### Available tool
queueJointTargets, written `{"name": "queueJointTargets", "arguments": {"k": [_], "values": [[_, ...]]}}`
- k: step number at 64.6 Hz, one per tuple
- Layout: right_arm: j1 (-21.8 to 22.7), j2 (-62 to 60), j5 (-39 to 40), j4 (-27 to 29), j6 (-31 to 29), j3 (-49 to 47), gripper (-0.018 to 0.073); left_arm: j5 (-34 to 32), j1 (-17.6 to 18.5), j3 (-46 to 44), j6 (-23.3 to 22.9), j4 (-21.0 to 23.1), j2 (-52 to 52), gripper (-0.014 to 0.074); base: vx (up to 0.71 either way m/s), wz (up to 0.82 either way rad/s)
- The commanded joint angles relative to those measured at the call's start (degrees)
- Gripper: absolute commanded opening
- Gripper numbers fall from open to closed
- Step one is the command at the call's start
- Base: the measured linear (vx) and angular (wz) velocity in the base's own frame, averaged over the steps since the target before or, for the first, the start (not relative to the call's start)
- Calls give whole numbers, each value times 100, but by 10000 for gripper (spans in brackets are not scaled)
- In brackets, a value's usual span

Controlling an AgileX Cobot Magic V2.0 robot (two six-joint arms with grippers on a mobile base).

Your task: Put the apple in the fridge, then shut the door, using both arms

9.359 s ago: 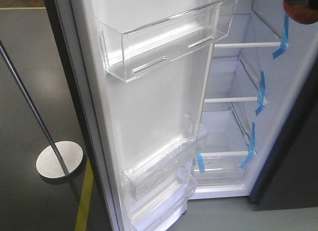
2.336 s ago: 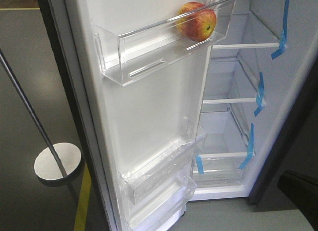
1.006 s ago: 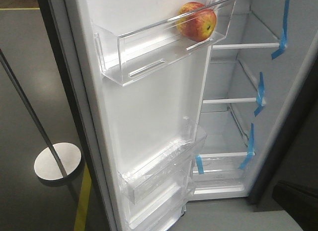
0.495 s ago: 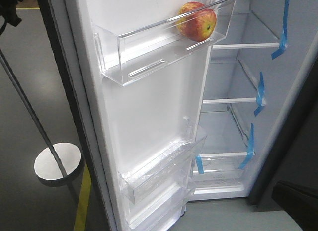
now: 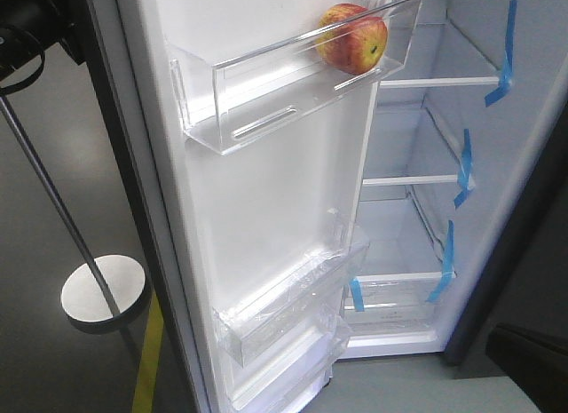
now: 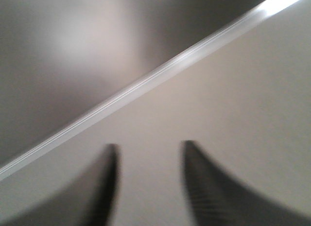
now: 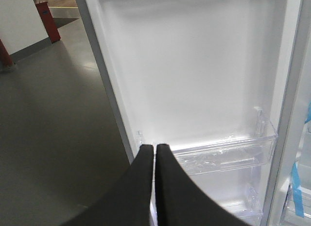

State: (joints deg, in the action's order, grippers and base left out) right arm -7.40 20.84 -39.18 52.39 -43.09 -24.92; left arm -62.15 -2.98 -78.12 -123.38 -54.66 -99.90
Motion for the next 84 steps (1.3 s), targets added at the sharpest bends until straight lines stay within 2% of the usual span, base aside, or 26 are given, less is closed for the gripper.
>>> {"name": "queueJointTargets", "arguments": {"k": [1, 13, 32, 41, 51, 60, 72, 84], "values": [[5, 38, 224, 212, -28, -147, 7, -727, 83, -207, -32, 177, 268, 435, 0, 0], [5, 38, 224, 226, -28, -147, 17, -1071, 422, -207, -32, -189, 268, 433, 0, 0], [5, 38, 188, 280, -28, -147, 76, -1224, 1657, -207, -32, -721, 268, 433, 0, 0], [5, 38, 188, 388, -28, -147, 128, -1188, 1798, -207, -32, -712, 268, 433, 0, 0], [5, 38, 226, 484, -28, -147, 217, -1126, 1464, -207, -32, -705, 268, 433, 0, 0], [5, 38, 461, 510, -28, -153, 339, -1108, 1046, -207, -32, -700, 274, 433, 0, 0], [5, 58, 1533, 479, -28, -427, 487, -1182, 393, -207, 135, -723, 307, 433, 0, 0], [5, 550, 2786, 68, -112, -1236, 508, -1312, -148, -207, 586, -1042, 475, 428, 0, 0]]}}
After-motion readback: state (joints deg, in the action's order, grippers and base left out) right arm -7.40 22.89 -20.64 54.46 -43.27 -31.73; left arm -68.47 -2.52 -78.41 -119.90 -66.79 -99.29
